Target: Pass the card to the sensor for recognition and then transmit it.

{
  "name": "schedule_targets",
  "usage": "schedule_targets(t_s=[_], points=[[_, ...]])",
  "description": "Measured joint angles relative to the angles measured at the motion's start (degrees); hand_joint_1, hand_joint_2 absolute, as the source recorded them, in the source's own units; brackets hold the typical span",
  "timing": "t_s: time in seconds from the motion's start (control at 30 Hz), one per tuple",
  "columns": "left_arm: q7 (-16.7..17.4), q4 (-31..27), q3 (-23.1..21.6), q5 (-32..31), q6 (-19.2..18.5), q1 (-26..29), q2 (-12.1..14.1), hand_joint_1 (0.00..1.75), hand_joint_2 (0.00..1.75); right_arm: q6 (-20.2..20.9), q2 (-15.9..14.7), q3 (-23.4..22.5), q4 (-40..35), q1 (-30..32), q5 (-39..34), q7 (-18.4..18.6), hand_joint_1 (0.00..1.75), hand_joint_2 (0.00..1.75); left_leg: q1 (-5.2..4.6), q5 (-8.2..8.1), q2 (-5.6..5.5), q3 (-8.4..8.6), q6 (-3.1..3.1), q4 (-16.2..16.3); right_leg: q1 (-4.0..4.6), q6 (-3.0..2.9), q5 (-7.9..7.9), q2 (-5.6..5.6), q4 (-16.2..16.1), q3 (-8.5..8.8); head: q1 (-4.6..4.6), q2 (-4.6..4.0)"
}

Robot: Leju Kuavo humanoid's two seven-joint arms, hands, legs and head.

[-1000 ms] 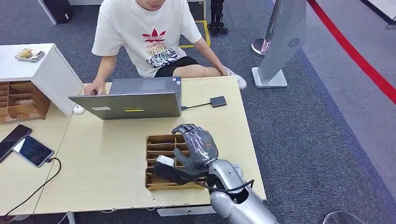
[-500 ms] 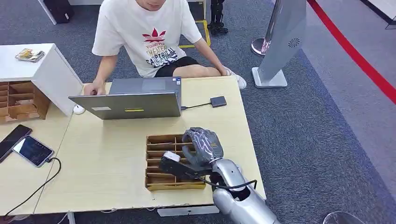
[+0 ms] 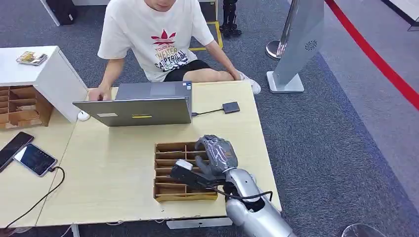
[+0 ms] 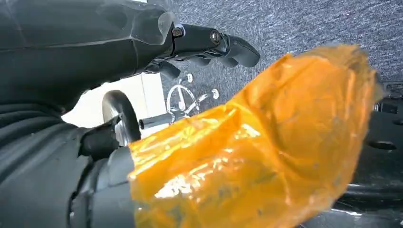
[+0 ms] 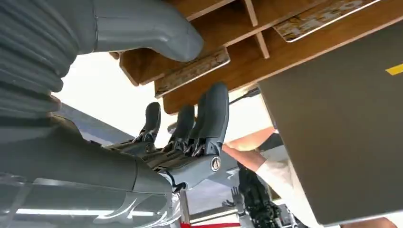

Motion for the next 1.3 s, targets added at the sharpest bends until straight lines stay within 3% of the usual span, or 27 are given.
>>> schedule_targets(t_s=[0.37, 0.53, 0.6, 0.63, 0.7, 0.87, 1.3], points=[[0.6, -0.9, -0.1, 1.0, 0.3, 0.3, 0.0, 0.0, 0.0, 0.0, 0.1, -0.9, 1.2, 0.3, 0.5, 0.0, 0.96, 1.75, 0.0, 0.0, 0.0, 0.0, 0.0, 0.0, 0.0, 0.0, 0.0, 0.0, 0.0, 0.0, 0.0, 0.0], [0.8, -1.4, -0.2, 1.3, 0.4, 0.6, 0.0, 0.0, 0.0, 0.0, 0.3, -1.4, 1.7, 0.3, 0.7, 0.2, 1.08, 1.75, 0.0, 0.0, 0.0, 0.0, 0.0, 0.0, 0.0, 0.0, 0.0, 0.0, 0.0, 0.0, 0.0, 0.0], [0.8, -1.4, -0.2, 1.4, 0.4, 0.6, 0.0, 0.0, 0.0, 0.0, 0.3, -1.5, 1.9, 0.3, 0.7, 0.5, 1.34, 1.75, 0.0, 0.0, 0.0, 0.0, 0.0, 0.0, 0.0, 0.0, 0.0, 0.0, 0.0, 0.0, 0.0, 0.0], [0.8, -1.4, -0.2, 1.5, 0.4, 0.6, 0.0, 0.0, 0.0, 0.0, 0.3, -1.6, 2.0, 0.3, 0.7, 0.5, 1.34, 1.75, 0.0, 0.0, 0.0, 0.0, 0.0, 0.0, 0.0, 0.0, 0.0, 0.0, 0.0, 0.0, 0.0, 0.0], [0.8, -1.6, -0.2, 1.5, 0.4, 0.6, 0.0, 0.0, 0.0, -0.1, 0.3, -1.7, 2.2, 0.3, 0.7, 0.5, 1.55, 1.75, 0.0, 0.0, 0.0, 0.0, 0.0, 0.0, 0.0, 0.0, 0.0, 0.0, 0.0, 0.0, 0.0, 0.0], [0.9, -1.9, -0.2, 1.7, 0.4, 0.8, 0.0, 0.0, 0.0, -0.1, 0.4, -1.8, 2.3, 0.2, 0.8, 0.5, 1.71, 1.75, 0.0, 0.0, 0.0, 0.0, 0.0, 0.0, 0.0, 0.0, 0.0, 0.0, 0.0, 0.01, 0.0, 0.0], [1.6, -2.6, -1.2, 2.5, 0.7, 1.0, 0.0, 0.0, 0.0, -0.1, 0.9, -2.6, 2.1, 0.1, 0.2, -0.1, 1.75, 1.75, 0.0, 0.0, 0.0, 0.01, 0.0, 0.0, 0.0, 0.0, 0.0, 0.0, 0.0, 0.01, 0.0, 0.0]])
